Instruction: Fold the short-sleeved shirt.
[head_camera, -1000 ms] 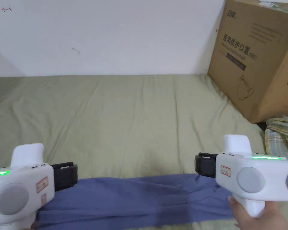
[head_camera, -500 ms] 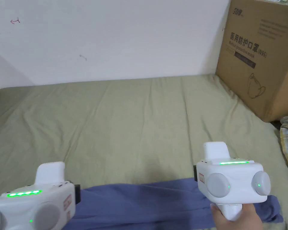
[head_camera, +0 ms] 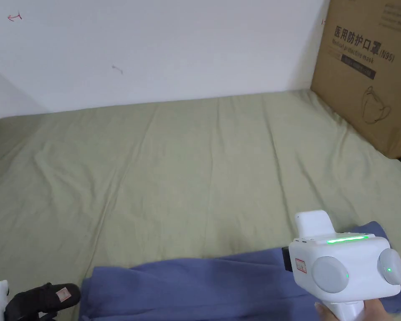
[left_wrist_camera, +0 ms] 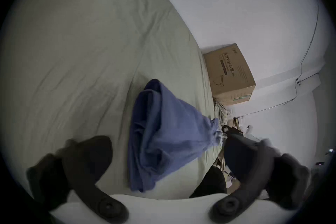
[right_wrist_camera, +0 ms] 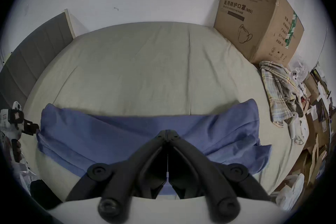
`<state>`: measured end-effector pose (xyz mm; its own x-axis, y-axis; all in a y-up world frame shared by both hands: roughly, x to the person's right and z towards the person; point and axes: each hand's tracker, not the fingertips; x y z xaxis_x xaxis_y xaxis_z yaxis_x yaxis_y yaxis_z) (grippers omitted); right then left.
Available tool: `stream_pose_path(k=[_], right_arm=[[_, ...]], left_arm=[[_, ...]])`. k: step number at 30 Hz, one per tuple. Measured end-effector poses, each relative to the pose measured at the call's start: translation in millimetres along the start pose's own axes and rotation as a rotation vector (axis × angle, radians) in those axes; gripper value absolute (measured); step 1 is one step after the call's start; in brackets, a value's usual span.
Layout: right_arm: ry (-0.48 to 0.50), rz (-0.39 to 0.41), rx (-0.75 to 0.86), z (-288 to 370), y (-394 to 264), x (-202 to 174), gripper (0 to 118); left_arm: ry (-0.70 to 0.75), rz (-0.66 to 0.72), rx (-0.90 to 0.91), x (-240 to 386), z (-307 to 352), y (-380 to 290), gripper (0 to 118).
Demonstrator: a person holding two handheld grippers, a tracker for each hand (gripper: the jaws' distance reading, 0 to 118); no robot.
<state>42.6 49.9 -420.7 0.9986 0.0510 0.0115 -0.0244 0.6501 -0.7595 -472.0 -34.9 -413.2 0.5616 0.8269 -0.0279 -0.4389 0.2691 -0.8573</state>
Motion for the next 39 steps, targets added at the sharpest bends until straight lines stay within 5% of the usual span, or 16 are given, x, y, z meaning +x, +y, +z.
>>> stream_pose_path(k=[5,9,12,13,15,16,18,21,25,29,31,39], right_arm=[[0.049,0.005,-0.01,-3.7,-1.7,3.5,0],[0.059,-0.008,-0.026,-9.4,-0.7,8.0,0],[0.075,-0.019,-0.04,-13.1,0.0,11.2,0],[0.081,-0.019,-0.043,-13.2,-0.6,12.1,0],[0.084,-0.01,-0.048,-12.7,-3.0,13.0,0],[0.085,-0.007,-0.05,-14.5,-2.3,13.4,0],[0.091,-0.012,-0.055,-14.4,-4.3,15.7,0],[0.103,-0.031,-0.065,-15.9,-4.5,17.2,0],[0.124,-0.029,-0.059,-11.6,-4.0,15.1,0],[0.148,-0.022,-0.045,-3.4,-5.3,11.5,0],[0.161,-0.022,-0.041,-0.7,-7.9,10.8,0],[0.192,-0.044,-0.029,7.4,-10.5,15.7,0]], left_arm=[[-0.036,0.071,-0.031,-28.2,-15.5,8.4,118],[-0.298,0.212,-0.08,-27.8,-58.1,8.1,118],[-0.309,0.128,-0.103,-21.8,-74.6,3.2,113],[-0.288,0.112,-0.076,-21.9,-74.7,3.2,94],[-0.114,0.11,-0.038,-31.7,-77.5,4.9,6],[0.1,0.081,-0.064,-35.9,-83.4,-1.6,6],[-0.121,0.125,0.014,-29.9,-75.7,-1.8,6],[0.046,0.004,-0.009,-6.9,-68.5,0.2,6],[0.308,-0.233,0.039,41.5,-33.2,0.7,6],[0.789,-0.47,0.125,74.6,-1.0,-8.9,6],[0.912,-0.528,0.143,85.8,1.8,-14.8,6],[0.427,-0.331,0.046,137.3,-59.6,-20.1,6]])
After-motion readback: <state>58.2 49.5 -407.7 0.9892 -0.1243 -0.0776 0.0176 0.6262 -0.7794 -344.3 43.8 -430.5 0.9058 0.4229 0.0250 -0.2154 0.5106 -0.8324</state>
